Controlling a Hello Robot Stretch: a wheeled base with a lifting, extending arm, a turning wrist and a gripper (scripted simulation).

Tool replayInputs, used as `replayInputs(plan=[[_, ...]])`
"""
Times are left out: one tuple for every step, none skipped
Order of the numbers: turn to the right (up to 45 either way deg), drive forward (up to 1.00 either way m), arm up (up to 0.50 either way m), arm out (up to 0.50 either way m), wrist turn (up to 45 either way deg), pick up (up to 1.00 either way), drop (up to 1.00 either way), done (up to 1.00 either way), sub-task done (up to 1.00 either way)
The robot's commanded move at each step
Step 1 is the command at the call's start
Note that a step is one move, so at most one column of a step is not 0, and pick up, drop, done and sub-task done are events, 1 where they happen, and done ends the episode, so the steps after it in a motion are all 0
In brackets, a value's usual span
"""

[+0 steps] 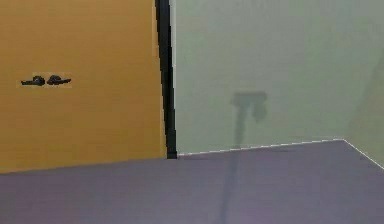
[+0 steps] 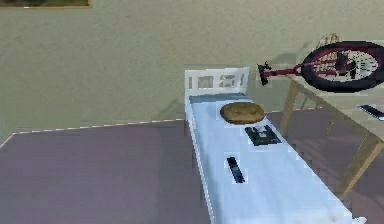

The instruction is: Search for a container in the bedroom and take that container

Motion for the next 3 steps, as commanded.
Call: replayInputs(plan=[[33.0, 0.00, 0.00, 0.00, 0.0, 0.00, 0.00, 0.00, 0.00], [0.0, 0.35, 0.00, 0.00, 0.0, 0.00, 0.00, 0.00, 0.00], [45.0, 0.00, 0.00, 0.00, 0.0, 0.00, 0.00, 0.00, 0.00]])
